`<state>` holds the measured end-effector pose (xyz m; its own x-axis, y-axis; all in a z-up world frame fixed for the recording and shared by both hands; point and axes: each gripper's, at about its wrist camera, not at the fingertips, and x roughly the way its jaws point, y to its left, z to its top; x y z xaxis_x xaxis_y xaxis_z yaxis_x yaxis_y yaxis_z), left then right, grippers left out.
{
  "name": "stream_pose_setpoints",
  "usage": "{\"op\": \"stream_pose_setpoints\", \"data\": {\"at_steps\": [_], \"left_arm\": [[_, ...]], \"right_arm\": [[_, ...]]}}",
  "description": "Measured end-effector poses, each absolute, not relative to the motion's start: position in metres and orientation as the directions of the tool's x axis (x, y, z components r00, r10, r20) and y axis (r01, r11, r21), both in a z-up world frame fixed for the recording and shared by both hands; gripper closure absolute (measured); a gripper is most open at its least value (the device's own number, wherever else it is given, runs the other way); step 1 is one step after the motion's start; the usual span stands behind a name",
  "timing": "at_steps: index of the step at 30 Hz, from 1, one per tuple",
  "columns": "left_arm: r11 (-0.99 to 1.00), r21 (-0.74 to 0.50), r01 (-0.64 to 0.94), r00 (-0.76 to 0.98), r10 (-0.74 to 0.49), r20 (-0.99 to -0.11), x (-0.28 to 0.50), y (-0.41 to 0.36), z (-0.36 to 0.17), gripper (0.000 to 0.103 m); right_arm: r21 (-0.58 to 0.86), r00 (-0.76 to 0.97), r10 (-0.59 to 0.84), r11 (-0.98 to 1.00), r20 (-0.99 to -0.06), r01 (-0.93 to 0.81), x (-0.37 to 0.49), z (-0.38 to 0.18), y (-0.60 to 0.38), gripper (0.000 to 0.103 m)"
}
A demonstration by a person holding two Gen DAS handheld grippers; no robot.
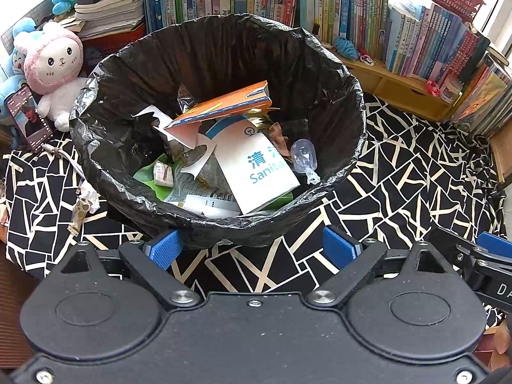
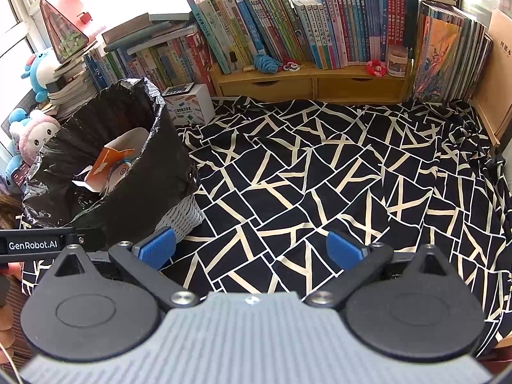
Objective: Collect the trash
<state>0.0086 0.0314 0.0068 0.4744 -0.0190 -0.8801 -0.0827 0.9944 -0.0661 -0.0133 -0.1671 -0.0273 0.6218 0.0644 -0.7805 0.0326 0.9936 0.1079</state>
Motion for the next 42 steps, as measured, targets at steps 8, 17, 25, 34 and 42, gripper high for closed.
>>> {"op": "stream_pose_setpoints", "data": {"at_steps": [8, 17, 25, 34, 42], "left_arm": [[0.996, -0.046, -0.08, 0.468, -0.003, -0.884, 0.0099, 0.0291, 0.0054, 0.011], [0.996, -0.041, -0.077, 0.459, -0.001, -0.888, 0.0114, 0.0281, 0.0032, 0.011], [0.996, -0.037, -0.076, 0.447, 0.001, -0.895, 0.0135, 0.0267, -0.0004, 0.013], [0.997, -0.036, -0.073, 0.44, 0.0, -0.898, 0.0143, 0.0256, -0.0025, 0.013], [0.997, -0.032, -0.073, 0.436, 0.003, -0.9, 0.0142, 0.0253, -0.0035, 0.012]], "right_arm": [[0.094, 0.622, 0.057, 0.995, -0.781, 0.027, -0.0102, -0.027, -0.1648, 0.0], [0.097, 0.62, 0.06, 0.995, -0.782, 0.026, -0.0096, -0.0279, -0.164, 0.0], [0.101, 0.619, 0.062, 0.994, -0.783, 0.028, -0.0098, -0.0294, -0.1634, 0.0], [0.102, 0.617, 0.062, 0.994, -0.784, 0.029, -0.0088, -0.029, -0.1642, 0.0], [0.102, 0.616, 0.064, 0.994, -0.785, 0.027, -0.0084, -0.0297, -0.164, 0.0]]}}
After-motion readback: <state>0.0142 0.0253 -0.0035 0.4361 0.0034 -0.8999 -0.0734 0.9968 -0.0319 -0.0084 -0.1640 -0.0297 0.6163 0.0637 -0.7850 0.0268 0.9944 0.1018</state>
